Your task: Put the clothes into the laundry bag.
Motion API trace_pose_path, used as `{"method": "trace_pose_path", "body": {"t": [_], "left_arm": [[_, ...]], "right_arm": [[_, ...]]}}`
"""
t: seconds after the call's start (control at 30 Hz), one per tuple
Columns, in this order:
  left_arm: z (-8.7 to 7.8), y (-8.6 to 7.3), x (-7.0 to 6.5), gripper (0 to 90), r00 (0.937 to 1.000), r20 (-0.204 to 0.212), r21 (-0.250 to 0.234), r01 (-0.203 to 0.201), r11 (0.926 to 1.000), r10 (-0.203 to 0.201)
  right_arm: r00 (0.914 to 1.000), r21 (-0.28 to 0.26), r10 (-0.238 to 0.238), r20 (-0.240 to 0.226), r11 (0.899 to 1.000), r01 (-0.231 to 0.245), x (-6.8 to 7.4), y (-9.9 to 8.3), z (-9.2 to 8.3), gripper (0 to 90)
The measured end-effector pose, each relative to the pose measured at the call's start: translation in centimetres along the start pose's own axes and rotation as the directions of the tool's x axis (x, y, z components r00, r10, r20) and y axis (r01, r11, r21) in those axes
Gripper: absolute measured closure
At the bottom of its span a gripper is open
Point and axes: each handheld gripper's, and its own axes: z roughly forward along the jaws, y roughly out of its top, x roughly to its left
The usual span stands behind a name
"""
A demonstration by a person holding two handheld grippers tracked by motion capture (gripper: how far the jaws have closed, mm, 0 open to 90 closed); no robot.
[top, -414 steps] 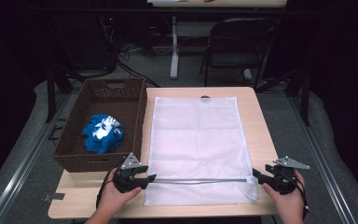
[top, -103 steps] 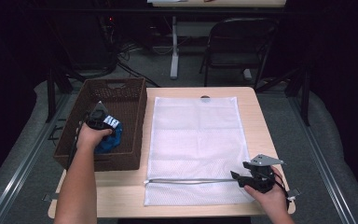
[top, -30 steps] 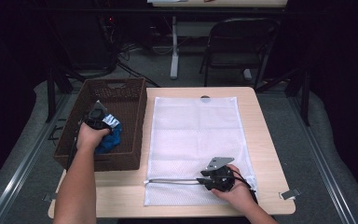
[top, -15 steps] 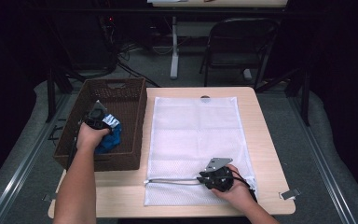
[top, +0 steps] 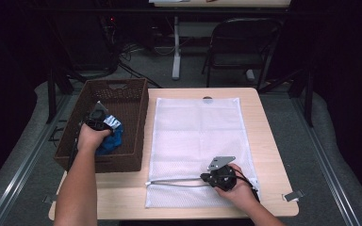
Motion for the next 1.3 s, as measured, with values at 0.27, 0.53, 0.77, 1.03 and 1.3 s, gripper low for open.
{"method": "trace_pose_path", "body": {"t": [0.27, 0.53, 0.77, 1.03, 1.3], "left_arm": [[0.0, 0.0, 0.1, 65.3, 1.0, 0.004, 0.001, 0.002, 1.0, -0.002], [-0.1, 0.0, 0.0, 66.4, 1.0, -0.003, -0.002, 0.003, 1.0, -0.003], [-0.3, 0.1, -0.1, 67.7, 0.9999, -0.012, -0.006, -0.001, 1.0, 0.001], [-0.9, 0.2, -0.3, 68.7, 0.9999, -0.014, -0.026, -0.009, 0.9996, 0.009], [-2.4, 0.6, -0.9, 69.1, 0.9992, -0.005, -0.052, -0.04, 0.9979, 0.04]], "right_arm": [[0.9999, -0.006, 0.01, -0.005, 1.0, -0.01, -0.5, 1.0, -0.4, 88.6], [0.9998, -0.041, 0.019, -0.002, 0.999, -0.019, -1.1, 2.2, -1.1, 88.6], [0.9999, -0.076, 0.014, 0.009, 0.997, -0.013, -1.7, 3.5, -1.8, 88.6], [0.9999, -0.092, 0.01, 0.004, 0.996, -0.01, -2.2, 4.4, -2.1, 88.6], [0.9995, -0.12, 0.03, -0.007, 0.992, -0.03, -2.6, 5.3, -2.8, 88.7]]}}
